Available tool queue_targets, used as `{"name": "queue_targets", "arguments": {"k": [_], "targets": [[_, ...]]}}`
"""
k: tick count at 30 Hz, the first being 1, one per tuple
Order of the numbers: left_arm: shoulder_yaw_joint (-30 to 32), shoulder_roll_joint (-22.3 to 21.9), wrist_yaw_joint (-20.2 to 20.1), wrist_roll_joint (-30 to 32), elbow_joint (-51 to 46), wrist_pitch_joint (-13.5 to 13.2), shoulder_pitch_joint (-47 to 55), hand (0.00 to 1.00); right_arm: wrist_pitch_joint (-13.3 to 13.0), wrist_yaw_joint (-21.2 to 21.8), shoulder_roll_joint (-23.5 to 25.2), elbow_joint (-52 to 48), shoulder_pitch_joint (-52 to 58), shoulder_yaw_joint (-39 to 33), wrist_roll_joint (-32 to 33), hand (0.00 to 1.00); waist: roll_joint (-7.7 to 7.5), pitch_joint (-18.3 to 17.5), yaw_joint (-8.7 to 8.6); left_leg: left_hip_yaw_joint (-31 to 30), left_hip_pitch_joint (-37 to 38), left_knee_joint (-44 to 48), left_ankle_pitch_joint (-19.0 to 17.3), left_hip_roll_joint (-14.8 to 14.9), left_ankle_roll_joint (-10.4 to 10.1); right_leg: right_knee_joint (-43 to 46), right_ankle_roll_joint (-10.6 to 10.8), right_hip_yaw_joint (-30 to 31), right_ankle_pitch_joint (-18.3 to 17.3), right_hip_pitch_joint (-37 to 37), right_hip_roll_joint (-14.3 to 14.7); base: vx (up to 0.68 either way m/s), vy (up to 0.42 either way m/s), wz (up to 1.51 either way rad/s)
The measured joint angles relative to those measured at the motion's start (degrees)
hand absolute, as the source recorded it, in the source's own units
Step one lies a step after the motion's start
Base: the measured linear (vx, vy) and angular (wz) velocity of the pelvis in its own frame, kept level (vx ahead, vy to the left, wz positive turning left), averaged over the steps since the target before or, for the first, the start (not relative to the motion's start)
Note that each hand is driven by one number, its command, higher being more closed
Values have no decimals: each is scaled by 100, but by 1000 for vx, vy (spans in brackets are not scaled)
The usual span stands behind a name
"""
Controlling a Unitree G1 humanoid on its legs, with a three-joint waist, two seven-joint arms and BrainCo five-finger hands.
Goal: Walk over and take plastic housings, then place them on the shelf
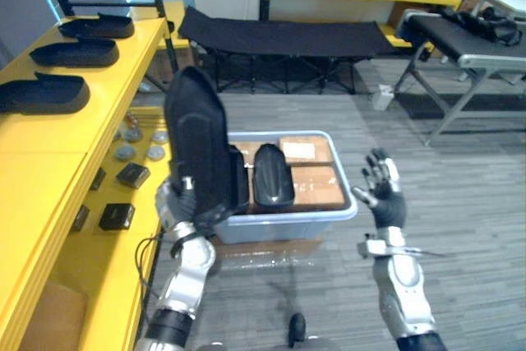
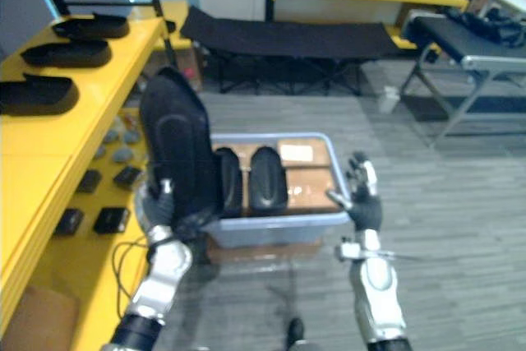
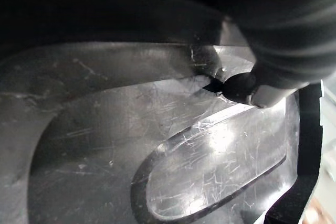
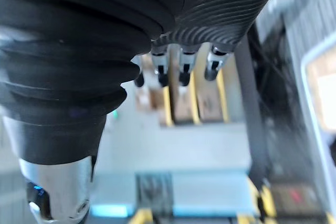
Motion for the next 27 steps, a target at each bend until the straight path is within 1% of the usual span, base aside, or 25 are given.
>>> {"name": "queue_targets", "arguments": {"k": [1,2,3,4,6,7,9,10,12,13,14,15,16,17,18,20,21,23,24,25,27], "targets": [[140,-52,-36,-238,-99,-262,150,100,34,-38,88,4,186,-192,-12,0,40,-64,-8,28,4,0,-27,26,-17,4,-19,20,-14,-11,28,64,-3,-8],[168,-93,-74,-329,-188,-372,226,100,89,-85,126,6,272,-262,-12,0,60,-86,-12,42,8,2,-40,38,-23,11,-23,28,-17,-12,40,95,1,-12],[251,-205,-156,-446,-422,-578,404,100,192,-152,206,82,462,-412,-20,0,104,-138,-14,96,10,3,-63,61,-36,38,-25,48,-16,-29,63,82,5,-11],[287,-243,-183,-498,-571,-642,496,100,232,-178,254,166,556,-513,-27,0,127,-164,-11,104,13,6,-68,68,-40,46,-28,70,-13,-42,74,103,9,-14],[394,-376,-471,-841,-1134,-1040,826,100,499,-270,417,779,814,-919,-37,0,213,-219,-25,116,15,-25,-71,74,-44,49,-34,117,2,-76,89,84,8,-8],[398,-402,-523,-929,-1245,-1103,873,100,550,-285,443,987,881,-1034,-37,0,231,-230,-23,115,28,-52,-70,72,-44,49,-34,117,3,-75,89,63,13,-3],[407,-391,-822,-1199,-1537,-1425,1049,100,901,-354,462,1901,1061,-1295,-33,0,276,-224,-21,121,159,-136,-69,64,-44,47,-34,118,1,19,90,36,16,-1],[419,-386,-888,-1220,-1542,-1485,1059,100,957,-370,463,2152,1085,-1337,-54,0,285,-221,-21,121,220,-166,-69,60,-44,46,-34,117,0,61,88,0,0,0],[523,-374,-1144,-1252,-1561,-1607,1060,100,1231,-368,464,2951,1156,-1392,-16,0,313,-239,-31,125,282,-223,-73,26,-36,-4,-16,112,-34,126,54,-56,20,-1],[540,-364,-1189,-1296,-1586,-1625,1061,100,1252,-362,466,3127,1162,-1393,-15,0,318,-241,-44,126,290,-243,-77,11,-29,-5,-4,109,-47,127,40,-55,16,-1],[570,-343,-1292,-1414,-1674,-1656,1062,100,1376,-365,466,3497,1155,-1417,-14,0,326,-245,-77,120,299,-290,-63,-15,-34,-5,0,98,-54,122,18,-44,5,5],[593,-308,-1350,-1444,-1782,-1672,1062,100,1379,-358,484,3894,1158,-1476,-8,0,339,-253,-91,98,298,-316,-64,-33,-34,-5,5,83,-85,120,1,-37,-1,7],[601,-279,-1366,-1446,-1836,-1673,1063,100,1379,-359,492,4083,1160,-1518,-7,0,352,-261,-95,84,298,-332,-62,-40,-30,-5,-9,60,-115,120,-4,-17,-10,13],[603,-209,-1377,-1449,-1919,-1673,1062,100,1385,-358,506,4370,1163,-1616,-2,0,388,-282,-122,30,297,-365,-47,-55,-25,-5,24,-3,-148,130,-20,4,-8,23],[604,-157,-1375,-1448,-1980,-1668,1053,100,1419,-350,505,4525,1187,-1655,-11,0,427,-306,-160,-60,301,-427,-20,-86,-24,-6,31,-68,-169,146,-43,17,-3,25],[608,-157,-1370,-1446,-2060,-1667,1047,100,1446,-336,506,4605,1217,-1649,-19,0,462,-329,-144,-90,310,-513,29,-108,-20,-6,40,-113,-181,142,-62,35,6,21],[631,-152,-1289,-1373,-2167,-1577,1045,100,1508,-255,507,4678,1194,-1628,-106,0,509,-356,-140,-173,309,-535,56,-119,-37,-6,57,-196,-176,180,-76,48,7,24],[665,-151,-1255,-1365,-2303,-1449,1048,100,1599,-213,502,4799,1149,-1592,-212,0,481,-349,-101,-216,310,-549,71,-119,-21,-5,72,-250,-192,207,-79,56,4,22],[750,-150,-1227,-1352,-2468,-1319,1045,100,1709,-130,503,4980,1049,-1588,-356,0,517,-372,-25,-280,300,-567,82,-124,-7,-4,75,-331,-193,225,-88,180,21,120],[1498,-155,-917,-1205,-2900,-806,1122,100,2012,317,461,5588,672,-1245,-949,0,452,-327,316,-854,184,-585,195,-224,50,46,110,-893,-226,409,-187,175,24,127],[1608,-156,-781,-1212,-2926,-751,1268,100,2044,403,454,5662,479,-1090,-980,0,426,-330,433,-982,202,-578,196,-268,51,46,112,-984,-225,500,-215,97,32,80]]}}
